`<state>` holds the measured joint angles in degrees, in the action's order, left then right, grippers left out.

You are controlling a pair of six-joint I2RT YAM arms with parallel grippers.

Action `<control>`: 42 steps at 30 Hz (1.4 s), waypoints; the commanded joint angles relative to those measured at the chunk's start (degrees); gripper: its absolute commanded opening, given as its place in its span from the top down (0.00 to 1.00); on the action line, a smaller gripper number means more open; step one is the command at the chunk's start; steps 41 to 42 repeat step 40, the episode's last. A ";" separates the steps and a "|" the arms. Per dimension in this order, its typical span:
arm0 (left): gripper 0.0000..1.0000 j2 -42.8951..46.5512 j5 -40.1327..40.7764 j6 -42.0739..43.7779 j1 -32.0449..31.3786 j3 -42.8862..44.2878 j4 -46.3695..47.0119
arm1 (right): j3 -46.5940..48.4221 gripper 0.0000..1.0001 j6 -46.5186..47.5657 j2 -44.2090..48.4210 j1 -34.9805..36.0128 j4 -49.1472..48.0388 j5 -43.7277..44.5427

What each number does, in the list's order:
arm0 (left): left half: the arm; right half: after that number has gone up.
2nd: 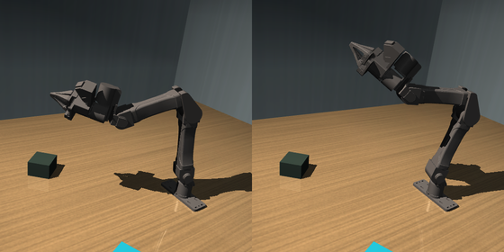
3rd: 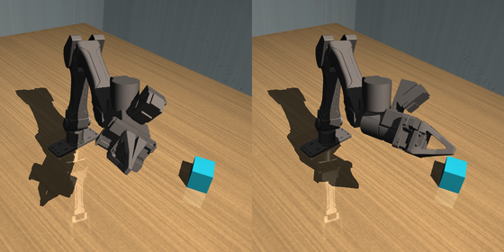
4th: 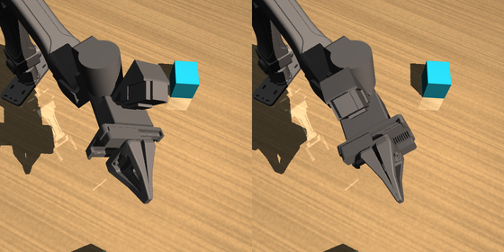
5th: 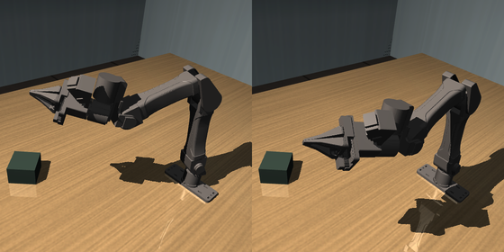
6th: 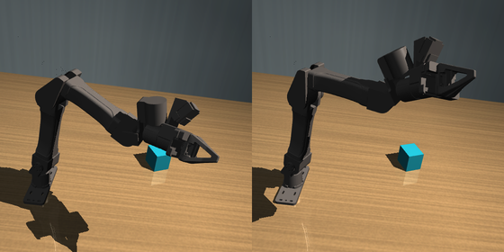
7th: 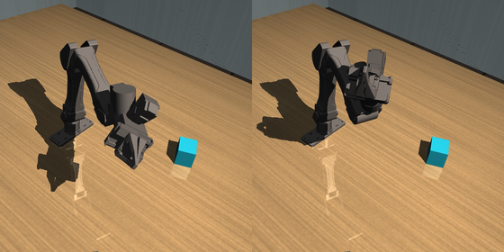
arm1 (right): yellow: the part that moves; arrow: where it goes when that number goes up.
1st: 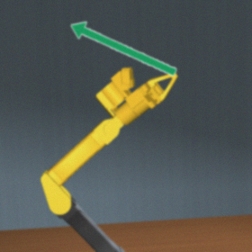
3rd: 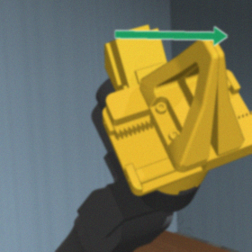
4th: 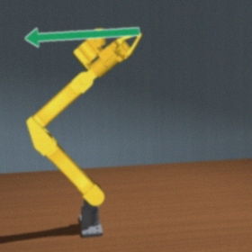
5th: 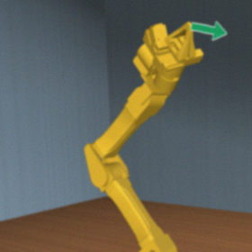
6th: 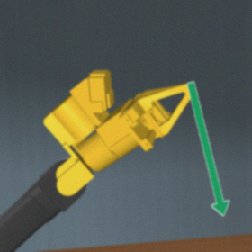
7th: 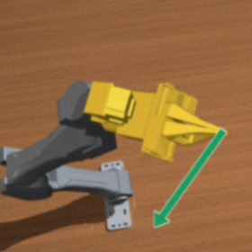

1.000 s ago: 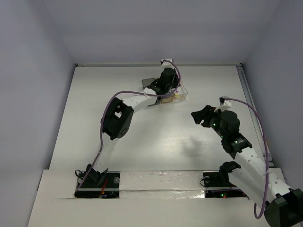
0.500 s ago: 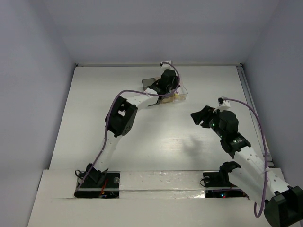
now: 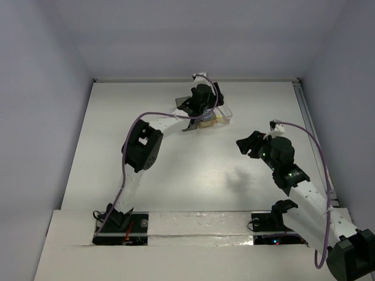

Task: Sort the stationery into containers
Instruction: Place the pen in the storage box, then reset both arms

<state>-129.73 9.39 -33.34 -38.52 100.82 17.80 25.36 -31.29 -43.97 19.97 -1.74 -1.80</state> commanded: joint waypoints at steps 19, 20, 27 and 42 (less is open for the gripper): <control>0.01 71.58 2.91 9.79 -8.15 -51.40 9.10 | 7.24 0.44 -1.23 17.93 0.42 5.77 -4.96; 0.01 74.42 3.87 8.74 -8.15 -52.81 7.53 | 8.37 0.36 -1.49 19.25 0.42 6.22 -4.09; 0.01 100.35 10.47 7.33 -7.62 -61.25 -1.88 | 13.04 0.00 2.90 23.49 0.42 14.38 5.31; 0.01 111.63 14.43 7.68 -7.62 -64.17 -13.49 | 10.75 0.00 -0.70 17.17 0.42 10.53 2.16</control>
